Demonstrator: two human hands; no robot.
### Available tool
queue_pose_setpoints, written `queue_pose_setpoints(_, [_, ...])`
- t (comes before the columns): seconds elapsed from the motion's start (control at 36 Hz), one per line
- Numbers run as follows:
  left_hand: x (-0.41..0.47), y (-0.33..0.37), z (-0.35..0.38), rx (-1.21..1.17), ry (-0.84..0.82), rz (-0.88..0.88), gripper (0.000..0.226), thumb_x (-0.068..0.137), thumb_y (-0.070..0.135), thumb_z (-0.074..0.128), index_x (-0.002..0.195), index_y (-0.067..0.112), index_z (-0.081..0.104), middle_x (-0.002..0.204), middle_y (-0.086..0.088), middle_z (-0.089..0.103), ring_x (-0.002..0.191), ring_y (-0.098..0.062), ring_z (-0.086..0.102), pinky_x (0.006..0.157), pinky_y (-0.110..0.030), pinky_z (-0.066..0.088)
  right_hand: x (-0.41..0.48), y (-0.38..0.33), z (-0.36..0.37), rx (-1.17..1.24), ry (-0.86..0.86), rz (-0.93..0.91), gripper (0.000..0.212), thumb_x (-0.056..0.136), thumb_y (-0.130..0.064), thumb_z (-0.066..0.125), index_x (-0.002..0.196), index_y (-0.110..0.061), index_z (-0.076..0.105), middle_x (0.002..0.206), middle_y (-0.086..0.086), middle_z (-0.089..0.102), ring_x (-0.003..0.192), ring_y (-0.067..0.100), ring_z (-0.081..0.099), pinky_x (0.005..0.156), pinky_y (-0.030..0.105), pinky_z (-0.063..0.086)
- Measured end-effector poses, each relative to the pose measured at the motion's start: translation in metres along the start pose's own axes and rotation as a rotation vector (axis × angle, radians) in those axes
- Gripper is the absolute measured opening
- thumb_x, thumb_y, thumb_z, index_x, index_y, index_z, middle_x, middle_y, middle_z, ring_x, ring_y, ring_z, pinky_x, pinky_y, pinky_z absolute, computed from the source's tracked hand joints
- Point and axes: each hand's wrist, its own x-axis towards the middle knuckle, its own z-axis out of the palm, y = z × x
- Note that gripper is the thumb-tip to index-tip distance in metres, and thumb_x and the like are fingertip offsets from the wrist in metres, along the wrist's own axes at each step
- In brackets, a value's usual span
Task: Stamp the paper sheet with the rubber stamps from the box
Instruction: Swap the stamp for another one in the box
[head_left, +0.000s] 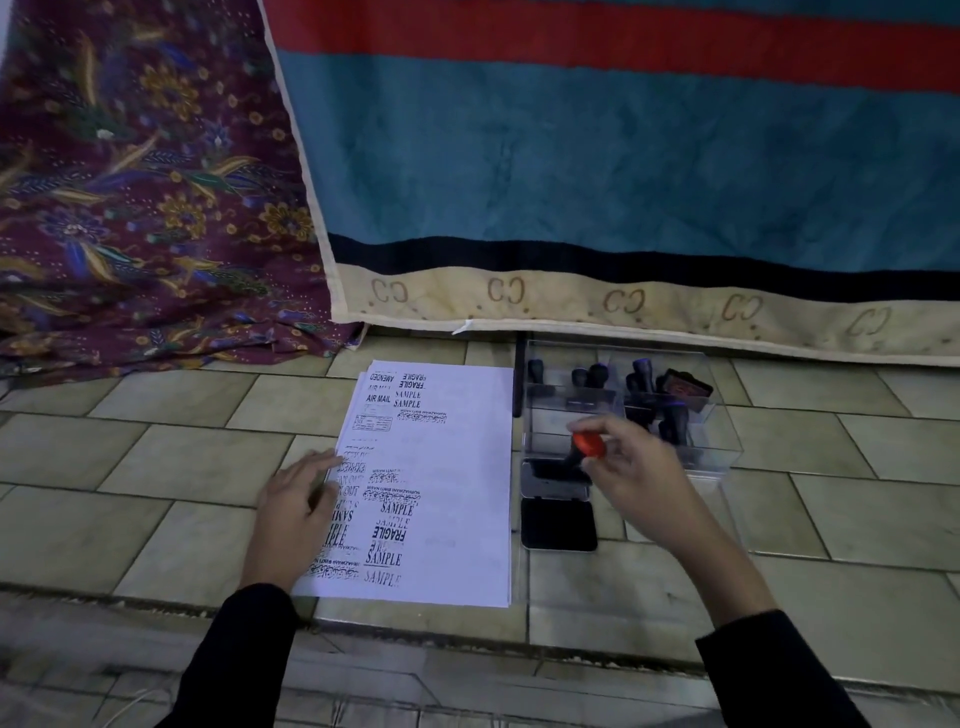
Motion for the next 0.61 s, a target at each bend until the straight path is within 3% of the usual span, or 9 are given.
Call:
queue_pose_setpoints(0.17, [-0.001,-0.001,-0.001,-0.013,-0.011,0.002,0.030,0.093,0.012,0.056,0.121,0.016,0.066,0.126,0.008,0.058,0.127,-0.021,0.049,0.111,-0.044,0.035,-0.018,0.005,0.019,-0.051,0.038,-0.063,0.025,0.078,-0.010,0.073,0.097,-0.024,0.065,0.099,-0.009,0.061,0.086,0.006,0.063,0.080,0.018,0.053])
queue_pose_setpoints(0.25, [-0.002,0.003,-0.002,-0.030,-0.015,-0.015,0.037,0.089,0.025,0.049,0.120,0.017,0.066,0.127,0.008,0.059,0.128,-0.019,0.049,0.112,-0.043,0.035,-0.023,0.007,0.023,-0.167,0.059,-0.127,0.024,0.079,-0.015,0.073,0.100,-0.023,0.066,0.099,-0.010,0.061,0.087,0.003,0.060,0.081,0.011,0.049])
queue_pose_setpoints(0.47, [-0.001,0.002,-0.002,-0.027,-0.016,-0.025,0.036,0.088,0.027,0.048,0.119,0.019,0.066,0.129,0.002,0.063,0.128,-0.021,0.049,0.111,-0.047,0.035,-0.029,0.007,0.030,-0.279,0.053,-0.104,0.035,0.080,-0.019,0.072,0.113,-0.019,0.059,0.105,-0.006,0.059,0.090,0.012,0.061,0.084,0.025,0.052])
queue_pose_setpoints(0.61, [0.000,-0.003,-0.001,-0.008,-0.021,-0.016,0.036,0.089,0.028,0.047,0.120,0.021,0.065,0.129,0.005,0.061,0.129,-0.021,0.049,0.111,-0.047,0.035,-0.031,0.006,0.032,-0.312,0.051,-0.156,0.028,0.078,-0.017,0.074,0.104,-0.017,0.062,0.096,-0.013,0.053,0.080,0.008,0.057,0.078,0.021,0.049])
